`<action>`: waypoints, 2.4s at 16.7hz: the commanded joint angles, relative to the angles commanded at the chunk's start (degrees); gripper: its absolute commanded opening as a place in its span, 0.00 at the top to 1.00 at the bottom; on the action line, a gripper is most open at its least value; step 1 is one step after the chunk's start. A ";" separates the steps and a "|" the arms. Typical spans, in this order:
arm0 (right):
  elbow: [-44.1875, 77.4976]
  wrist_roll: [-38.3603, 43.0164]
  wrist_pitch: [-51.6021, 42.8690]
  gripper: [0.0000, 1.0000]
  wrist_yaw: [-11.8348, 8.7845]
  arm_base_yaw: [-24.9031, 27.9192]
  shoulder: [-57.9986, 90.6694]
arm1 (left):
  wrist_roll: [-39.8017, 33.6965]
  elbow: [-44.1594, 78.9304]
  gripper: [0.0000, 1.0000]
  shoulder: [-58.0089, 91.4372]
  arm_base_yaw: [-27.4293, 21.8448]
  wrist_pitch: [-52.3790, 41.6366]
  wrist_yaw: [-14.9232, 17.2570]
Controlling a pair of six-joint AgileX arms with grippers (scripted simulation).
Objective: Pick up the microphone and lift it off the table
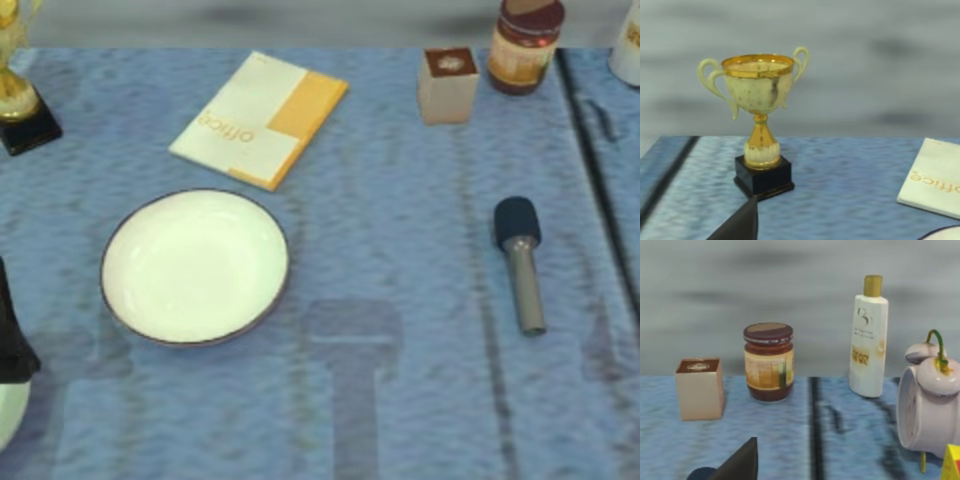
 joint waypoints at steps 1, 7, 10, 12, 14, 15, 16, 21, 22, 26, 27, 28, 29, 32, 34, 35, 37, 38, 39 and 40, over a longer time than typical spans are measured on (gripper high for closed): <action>0.00 0.00 0.00 0.00 0.00 0.00 0.00 | 0.00 0.00 0.00 0.00 0.00 0.00 0.00; 8.15 2.80 -5.58 0.00 0.56 2.68 8.97 | 0.00 0.00 0.00 0.00 0.00 0.00 0.00; 17.75 6.13 -12.45 0.00 1.44 5.69 21.58 | 0.00 0.00 0.00 0.00 0.00 0.00 0.00; 25.08 8.69 -17.99 0.00 2.15 8.04 32.59 | 0.00 0.00 0.00 0.00 0.00 0.00 0.00; 32.77 11.38 -24.02 0.00 2.89 10.57 44.72 | 0.00 0.00 0.00 0.00 0.00 0.00 0.00; 36.63 12.74 -27.10 0.00 3.26 11.87 51.01 | 0.00 0.00 0.00 0.00 0.00 0.00 0.00; 40.46 14.09 -30.17 0.00 3.62 13.15 57.33 | 0.00 0.00 0.00 0.00 0.00 0.00 0.00; 58.38 20.38 -44.08 0.00 5.17 19.14 84.81 | 0.00 0.00 0.00 0.00 0.00 0.00 0.00; 61.56 21.47 -46.38 0.00 5.41 20.18 89.06 | 0.00 0.00 0.00 0.00 0.00 0.00 0.00; 72.01 24.98 -53.26 0.00 6.22 23.45 102.26 | 0.00 0.00 0.00 0.00 0.00 0.00 0.00; 73.77 25.55 -54.31 0.00 6.36 23.98 104.48 | 0.00 0.00 0.00 0.00 0.00 0.00 0.00; 75.13 25.99 -55.08 0.00 6.47 24.38 106.14 | 0.00 0.00 0.00 0.00 0.00 0.00 0.00; 76.06 26.28 -55.60 0.00 6.54 24.66 107.21 | 0.00 0.00 0.00 0.00 0.00 0.00 0.00; 76.53 26.43 -55.86 0.00 6.57 24.80 107.73 | 0.00 0.00 0.00 0.00 0.00 0.00 0.00; 76.37 26.37 -55.74 0.00 6.50 24.51 107.56 | 0.00 0.00 0.00 0.00 0.00 0.00 0.00; 76.27 26.34 -55.56 0.00 6.51 24.51 107.67 | 0.00 0.00 0.00 0.00 0.00 0.00 0.00; 75.23 26.09 -53.52 0.00 6.55 24.41 108.89 | 0.00 0.00 0.00 0.00 0.00 0.00 0.00; 74.39 25.94 -51.66 0.00 6.56 24.29 109.91 | 0.00 0.00 0.00 0.00 0.00 0.00 0.00; 73.40 25.78 -49.32 0.00 6.56 24.13 111.14 | 0.00 0.00 0.00 0.00 0.00 0.00 0.00; 72.31 25.63 -46.65 0.00 6.56 23.94 112.51 | 0.00 0.00 0.00 0.00 0.00 0.00 0.00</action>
